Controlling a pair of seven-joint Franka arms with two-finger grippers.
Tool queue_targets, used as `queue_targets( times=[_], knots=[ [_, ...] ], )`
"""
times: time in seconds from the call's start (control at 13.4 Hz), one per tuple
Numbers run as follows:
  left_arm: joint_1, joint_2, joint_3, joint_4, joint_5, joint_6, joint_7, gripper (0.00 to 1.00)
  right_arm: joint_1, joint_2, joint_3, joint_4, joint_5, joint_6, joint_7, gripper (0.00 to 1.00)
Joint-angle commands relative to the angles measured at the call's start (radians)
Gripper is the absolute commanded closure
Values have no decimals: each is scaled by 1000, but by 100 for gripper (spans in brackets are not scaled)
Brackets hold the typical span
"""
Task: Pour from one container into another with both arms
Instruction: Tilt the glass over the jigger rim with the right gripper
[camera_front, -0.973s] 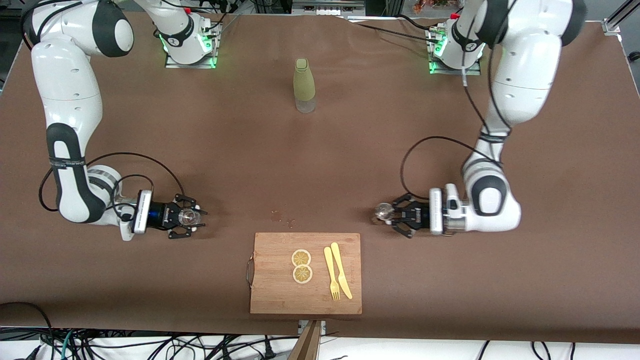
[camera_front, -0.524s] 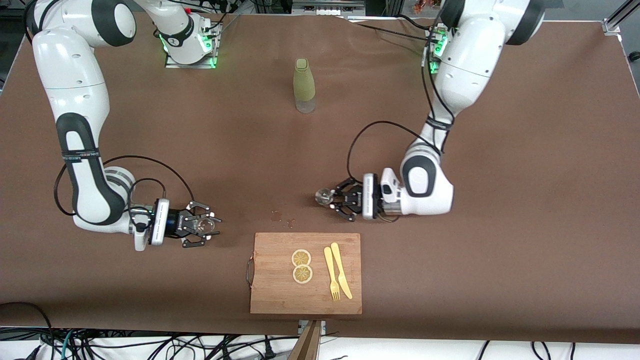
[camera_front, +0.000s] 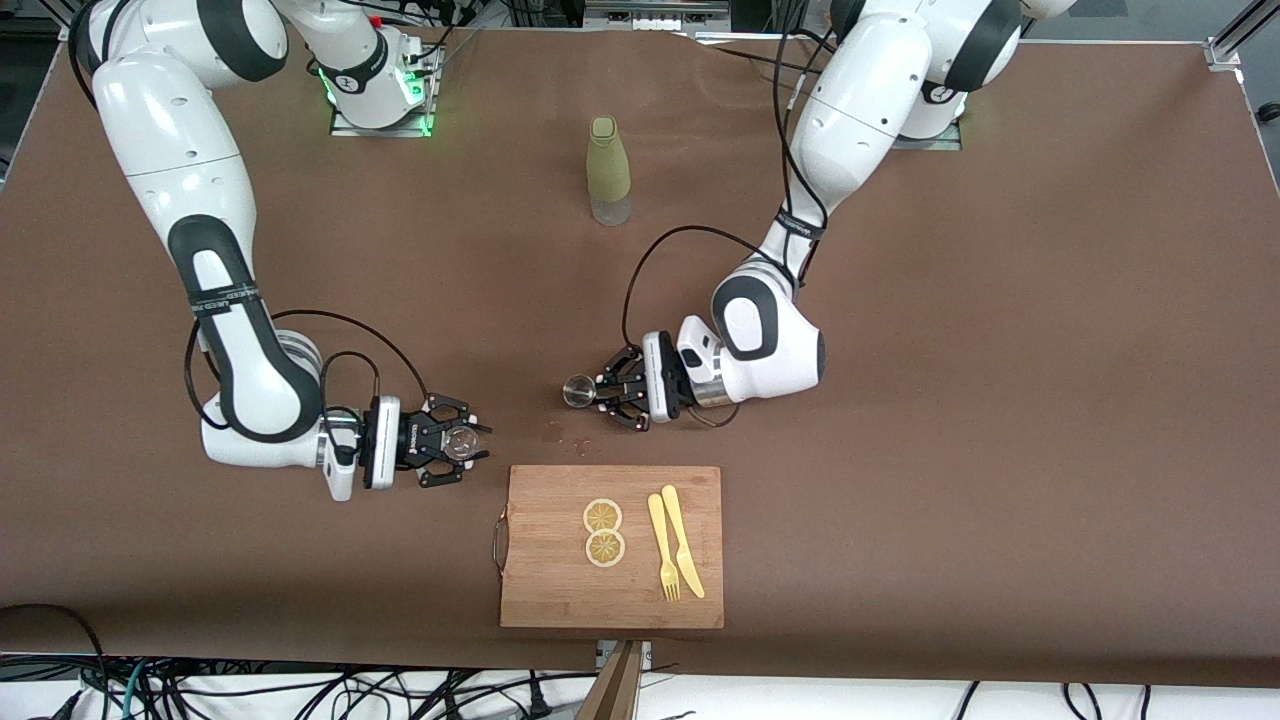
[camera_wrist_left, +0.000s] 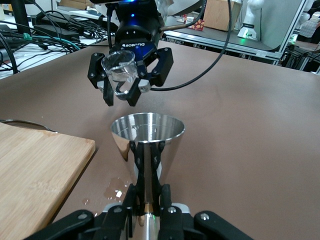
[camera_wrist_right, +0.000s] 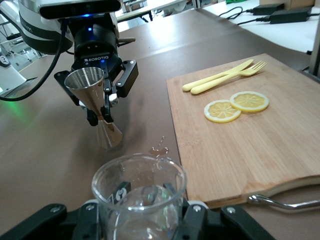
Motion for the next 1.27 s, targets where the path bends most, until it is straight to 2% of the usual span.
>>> queue_targets(
  times=[0.0,0.15,0.45,0.67,0.9,1.2],
  knots=[
    [-41,37,31,74,-27,57,-64,100,14,-21,6,-3,-54,15,83,62],
    [-62,73,39,132,-25,110,-107,100,26,-35,6,-3,-72,15,118,62],
    [-100,126,83,223,-24,144,-196,100,26,-66,38,-3,-170,12,221,62],
    [-143,153,121,261,-24,180,-274,100,26,-83,57,32,-210,4,270,62],
    [-185,175,174,283,-24,194,-339,100,26,-93,84,38,-302,-6,341,62],
    [-225,179,198,286,-21,244,-401,100,26,-100,98,38,-357,-6,376,62]
  ],
)
